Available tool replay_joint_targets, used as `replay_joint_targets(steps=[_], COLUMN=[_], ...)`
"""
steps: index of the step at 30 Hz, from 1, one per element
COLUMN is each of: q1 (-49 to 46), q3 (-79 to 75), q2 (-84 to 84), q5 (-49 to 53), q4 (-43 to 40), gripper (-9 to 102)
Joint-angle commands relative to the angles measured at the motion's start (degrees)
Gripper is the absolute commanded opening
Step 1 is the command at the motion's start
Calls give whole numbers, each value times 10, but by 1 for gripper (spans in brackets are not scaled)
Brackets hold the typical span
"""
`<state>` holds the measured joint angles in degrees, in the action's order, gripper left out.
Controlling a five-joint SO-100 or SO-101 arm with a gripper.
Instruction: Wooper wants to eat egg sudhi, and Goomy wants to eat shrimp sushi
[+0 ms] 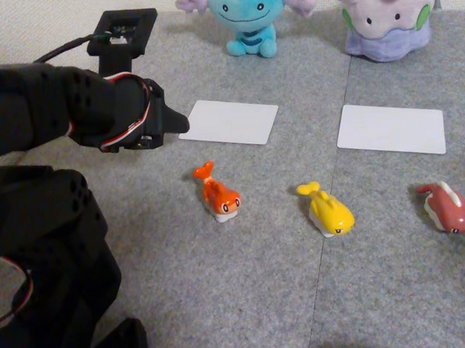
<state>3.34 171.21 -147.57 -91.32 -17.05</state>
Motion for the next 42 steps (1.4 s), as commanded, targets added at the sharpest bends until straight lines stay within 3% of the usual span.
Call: replay_joint_targets(steps=[1, 42], q1=[-2, -2], q3=[-3, -3], q2=[-8, -8], q5=[4, 4], q4=[-4, -4], gripper=[21, 21])
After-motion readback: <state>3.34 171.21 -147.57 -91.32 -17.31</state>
